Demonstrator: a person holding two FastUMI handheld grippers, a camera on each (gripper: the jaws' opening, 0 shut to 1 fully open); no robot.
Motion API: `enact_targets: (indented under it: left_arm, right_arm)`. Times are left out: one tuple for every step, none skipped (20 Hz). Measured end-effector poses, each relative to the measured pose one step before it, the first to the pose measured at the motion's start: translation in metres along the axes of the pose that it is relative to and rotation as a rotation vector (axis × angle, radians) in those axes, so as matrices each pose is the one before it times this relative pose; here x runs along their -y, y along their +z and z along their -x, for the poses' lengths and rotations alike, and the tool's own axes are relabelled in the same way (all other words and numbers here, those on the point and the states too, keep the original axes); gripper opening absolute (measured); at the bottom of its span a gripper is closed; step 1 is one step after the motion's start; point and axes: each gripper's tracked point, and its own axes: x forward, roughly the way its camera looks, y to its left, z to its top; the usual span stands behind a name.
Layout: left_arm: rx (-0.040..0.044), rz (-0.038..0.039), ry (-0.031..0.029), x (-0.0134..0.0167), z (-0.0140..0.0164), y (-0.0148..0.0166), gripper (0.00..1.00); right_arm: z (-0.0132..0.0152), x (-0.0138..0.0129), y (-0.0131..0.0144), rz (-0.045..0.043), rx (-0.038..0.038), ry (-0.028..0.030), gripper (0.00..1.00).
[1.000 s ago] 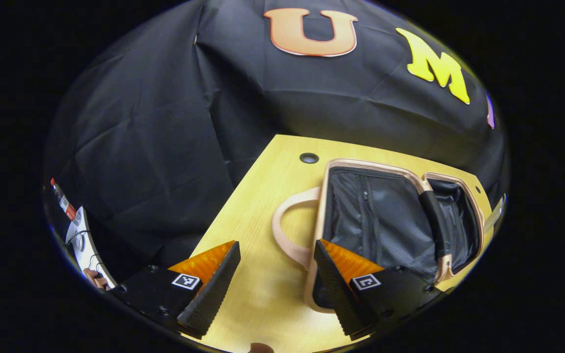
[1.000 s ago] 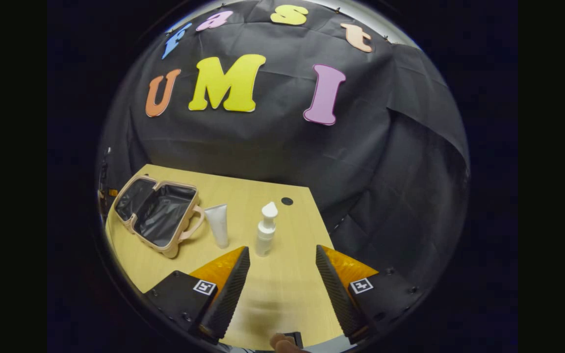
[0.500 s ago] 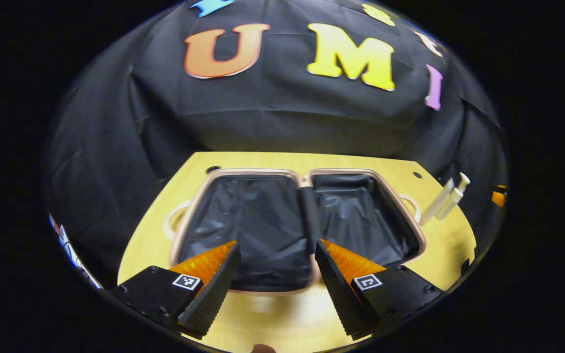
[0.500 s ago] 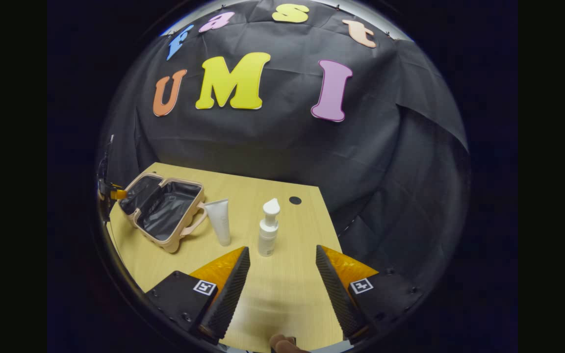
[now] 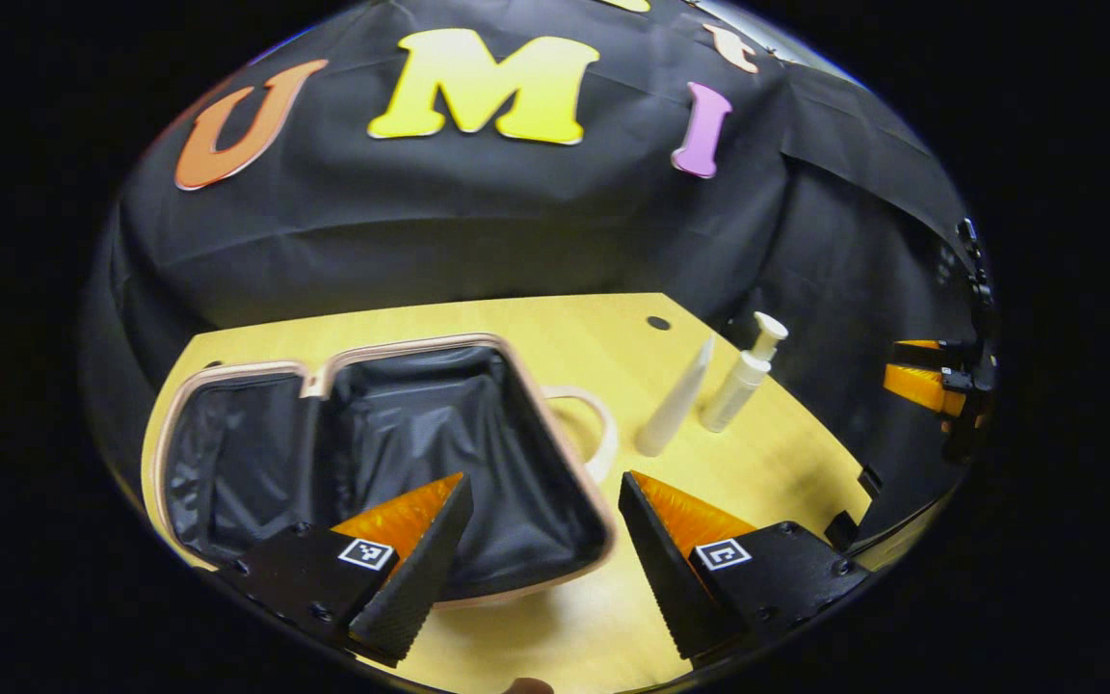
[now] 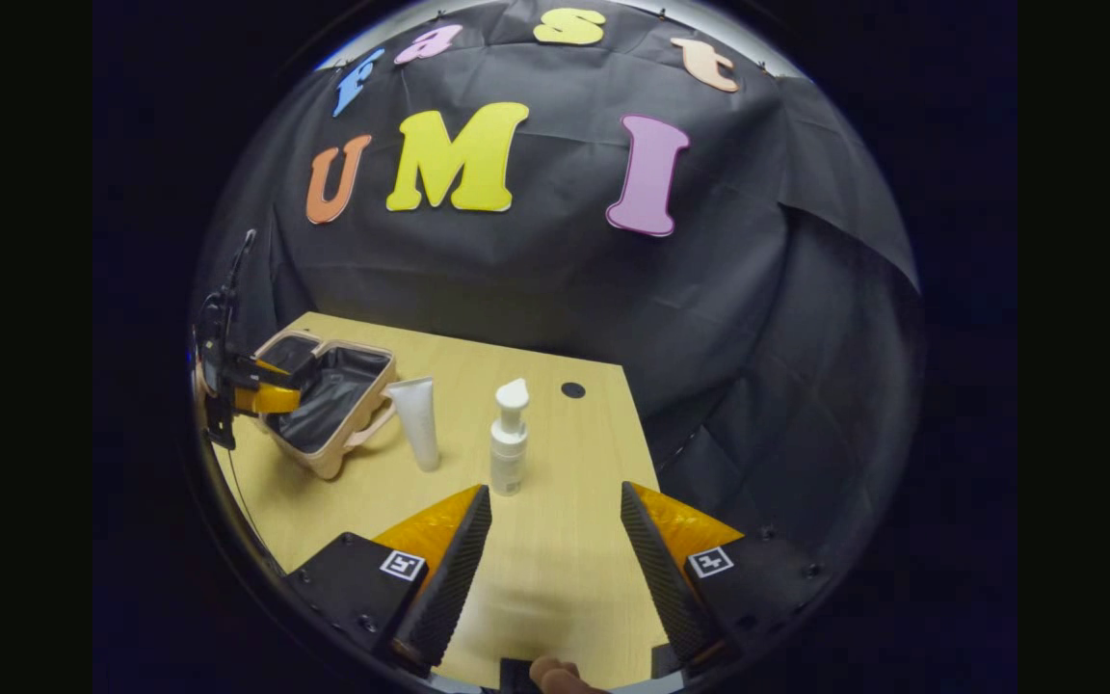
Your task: First open the suitcase, pack the skin care products into it, and then close the suitcase.
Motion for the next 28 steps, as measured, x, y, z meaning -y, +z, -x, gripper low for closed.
enact_targets:
  left_arm:
    - [-0.00478, -0.00993, -0.02631, 0.01413, -0.00897, 0.00154, 0.98]
    - [-0.00639, -0.00994, -0.02692, 0.01485, -0.01053, 0.00295, 0.98]
    - [-0.00783, -0.01355, -0.02327, 0.01357, -0.01121, 0.00308, 0.98]
    - [-0.00429, -0.01447, -0.02171, 0.01195, -0.01284, 0.00238, 0.98]
    - [-0.00262, -0.01256, -0.01821, 0.01088, -0.01499, 0.00101, 0.98]
    - [-0.00602, -0.00826, -0.01661, 0.00929, -0.01365, 0.00282, 0.98]
    - [-0.0098, -0.00855, -0.01562, 0.00717, -0.01026, 0.00134, 0.98]
    - [-0.00755, -0.00863, -0.00826, 0.00446, -0.01214, 0.00214, 0.98]
    - [-0.01035, -0.00497, -0.01301, 0.00392, -0.00835, 0.0018, 0.98]
    - [-0.00544, -0.00769, -0.00632, 0.00327, -0.01029, 0.00147, 0.98]
    - [-0.00037, -0.01437, 0.01069, -0.00106, -0.01089, 0.00198, 0.98]
    - [-0.00507, -0.0118, 0.01395, -0.00147, -0.00902, 0.00112, 0.97]
    - [-0.00861, -0.00226, 0.00634, 0.00001, -0.00939, 0.00031, 0.97]
    - [-0.00484, 0.00258, -0.00249, 0.00102, -0.00859, -0.00026, 0.96]
    - [-0.0026, 0.00244, 0.00579, -0.00153, -0.00657, 0.00183, 0.94]
    - [-0.00423, 0.00348, 0.01286, -0.00178, -0.00581, -0.00158, 0.9]
    - [-0.00511, 0.00807, 0.01945, -0.00291, -0.00584, 0.00065, 0.83]
    - [-0.00966, 0.01644, 0.00656, 0.00052, -0.00439, -0.00167, 0.81]
    - [0.00339, 0.00919, 0.01424, -0.00129, -0.00159, 0.00064, 0.78]
    - [0.00342, 0.00635, 0.01065, -0.00154, -0.00109, 0.00117, 0.68]
    - [-0.00146, 0.00673, 0.0091, -0.00167, -0.0002, -0.00107, 0.59]
    - [-0.00237, 0.00729, 0.01201, -0.00131, 0.00571, 0.00065, 0.43]
    - [-0.01037, 0.00887, 0.01536, -0.0013, -0.00095, -0.00302, 0.53]
    - [-0.01255, 0.00633, 0.01011, 0.00046, 0.00326, -0.00227, 0.45]
    - [-0.01329, 0.0141, 0.00607, 0.00156, 0.00538, -0.00358, 0.42]
    - [-0.00806, 0.01916, -0.00036, 0.00405, 0.0072, -0.00357, 0.4]
    - [-0.00095, 0.01861, 0.00101, 0.00326, 0.00893, -0.00317, 0.39]
    - [0.00008, 0.01389, 0.00187, 0.00351, 0.00995, -0.00331, 0.39]
  right_arm:
    - [0.00001, 0.00416, -0.00155, 0.00102, -0.00362, -0.0013, 0.8]
    - [0.00075, 0.00412, -0.00249, -0.00173, -0.00385, -0.00177, 0.8]
    - [-0.00051, 0.00334, -0.00169, -0.00288, -0.00455, -0.00105, 0.8]
    - [0.00032, 0.00464, -0.00266, -0.00081, -0.00274, -0.00134, 0.8]
    - [0.00039, 0.00472, -0.00163, 0.00183, -0.00323, -0.00252, 0.8]
    - [0.00086, 0.00412, -0.00233, 0.00276, -0.00335, -0.00376, 0.8]
    - [0.00037, 0.00387, -0.00243, 0.0033, -0.00438, -0.00104, 0.8]
    - [0.00072, 0.00396, -0.00234, 0.00402, -0.00407, -0.00191, 0.8]
    - [-0.00057, 0.00448, -0.001, 0.00314, -0.00269, -0.00196, 0.8]
    - [-0.0005, 0.00376, -0.0016, 0.00091, -0.00504, -0.00089, 0.8]
    - [-0.00013, 0.00288, -0.00171, 0.00079, -0.00639, -0.00096, 0.8]
    - [0.00046, 0.00308, -0.00298, 0.00282, -0.00719, 0.00156, 0.8]
    - [-0.00034, 0.00293, -0.00203, 0.00676, -0.00574, 0.00292, 0.8]
    - [-0.0002, 0.00108, -0.00281, 0.00894, -0.00366, 0.00486, 0.8]
    - [0.00056, 0.00205, -0.0018, 0.00891, -0.00304, 0.0088, 0.8]
    - [0.00108, 0.00117, -0.00248, 0.00842, -0.00348, 0.00894, 0.8]
    - [-0.00077, 0.00192, -0.00167, 0.00723, -0.00414, 0.00875, 0.8]
    - [-0.00091, 0.00033, -0.00329, 0.0053, -0.00536, 0.01008, 0.8]
    - [-0.00262, -0.00002, 0.00004, 0.00465, -0.00423, 0.00983, 0.8]
    - [-0.00122, -0.00085, -0.00086, 0.00368, -0.00332, 0.0133, 0.8]
    - [-0.00341, -0.00139, 0.00076, 0.00419, -0.00333, 0.01325, 0.8]
    - [-0.00297, -0.00229, 0.00036, 0.00336, -0.00164, 0.01486, 0.8]
    - [-0.00385, -0.00345, 0.00206, 0.00068, -0.00073, 0.01953, 0.8]
    - [-0.00356, -0.00462, 0.00093, 0.00006, 0.00112, 0.02163, 0.8]
    - [-0.00582, -0.00471, 0.00383, -0.00006, 0.00278, 0.02339, 0.8]
    - [-0.00601, -0.00674, 0.00432, -0.0023, 0.00389, 0.02692, 0.8]
    - [-0.00715, -0.00561, 0.00546, 0.00118, 0.00673, 0.02222, 0.8]
    - [-0.00919, -0.00343, 0.00497, 0.00075, 0.00393, 0.01969, 0.8]
